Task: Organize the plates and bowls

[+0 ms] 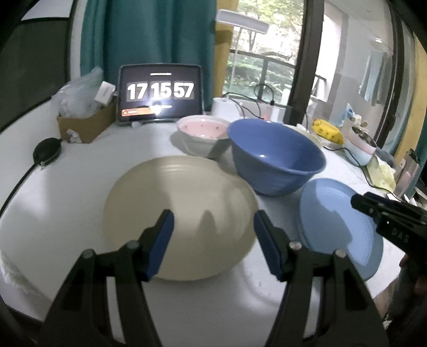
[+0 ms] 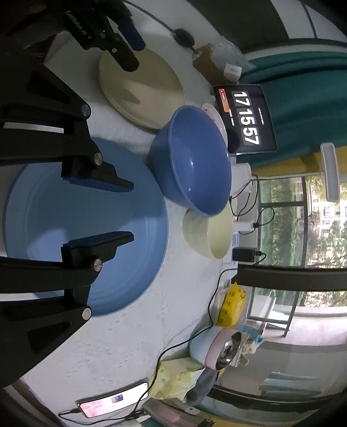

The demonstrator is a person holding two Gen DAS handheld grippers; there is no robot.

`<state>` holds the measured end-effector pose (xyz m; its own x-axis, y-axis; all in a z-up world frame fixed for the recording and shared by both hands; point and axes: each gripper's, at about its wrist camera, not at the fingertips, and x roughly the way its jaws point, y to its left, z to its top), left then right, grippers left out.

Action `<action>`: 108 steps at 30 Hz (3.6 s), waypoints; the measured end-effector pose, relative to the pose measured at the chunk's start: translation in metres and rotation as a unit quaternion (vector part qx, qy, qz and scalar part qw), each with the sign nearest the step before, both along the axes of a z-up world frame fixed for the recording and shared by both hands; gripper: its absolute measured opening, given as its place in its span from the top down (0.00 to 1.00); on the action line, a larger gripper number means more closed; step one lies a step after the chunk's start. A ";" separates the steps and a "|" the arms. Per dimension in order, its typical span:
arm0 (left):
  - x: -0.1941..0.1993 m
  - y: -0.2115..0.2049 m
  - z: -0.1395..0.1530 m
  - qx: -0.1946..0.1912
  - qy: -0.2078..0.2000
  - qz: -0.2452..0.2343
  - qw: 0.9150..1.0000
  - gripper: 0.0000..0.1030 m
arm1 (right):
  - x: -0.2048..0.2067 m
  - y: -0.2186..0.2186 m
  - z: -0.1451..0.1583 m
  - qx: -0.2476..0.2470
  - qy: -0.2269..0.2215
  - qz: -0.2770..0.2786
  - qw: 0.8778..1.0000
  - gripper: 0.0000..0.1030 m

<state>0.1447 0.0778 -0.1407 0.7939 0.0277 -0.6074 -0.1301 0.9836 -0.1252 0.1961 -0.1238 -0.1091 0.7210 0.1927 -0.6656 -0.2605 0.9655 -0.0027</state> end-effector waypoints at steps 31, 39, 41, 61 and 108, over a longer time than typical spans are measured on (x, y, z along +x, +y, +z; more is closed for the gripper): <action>-0.003 0.093 -0.026 -0.001 0.010 0.077 0.997 0.38 | 0.016 0.099 -0.019 -0.033 0.029 0.071 0.997 0.68; 0.005 0.111 -0.036 -0.007 0.031 0.090 0.995 0.38 | 0.025 0.121 -0.030 -0.036 0.046 0.090 0.994 0.68; 0.008 0.113 -0.038 -0.011 0.035 0.088 0.995 0.38 | 0.028 0.125 -0.032 -0.036 0.049 0.091 0.994 0.68; 0.031 0.114 -0.052 -0.002 0.069 0.073 0.995 0.44 | 0.052 0.140 -0.060 -0.040 0.095 0.097 0.990 0.68; -0.024 0.077 -0.029 0.008 0.035 0.043 0.998 0.76 | -0.007 0.109 -0.030 -0.027 0.032 0.102 0.994 0.77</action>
<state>0.1206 0.1547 -0.1693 0.7438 0.1049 -0.6601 -0.2228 0.9701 -0.0968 0.1892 -0.0152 -0.1389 0.6258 0.2934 -0.7227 -0.4525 0.8913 -0.0299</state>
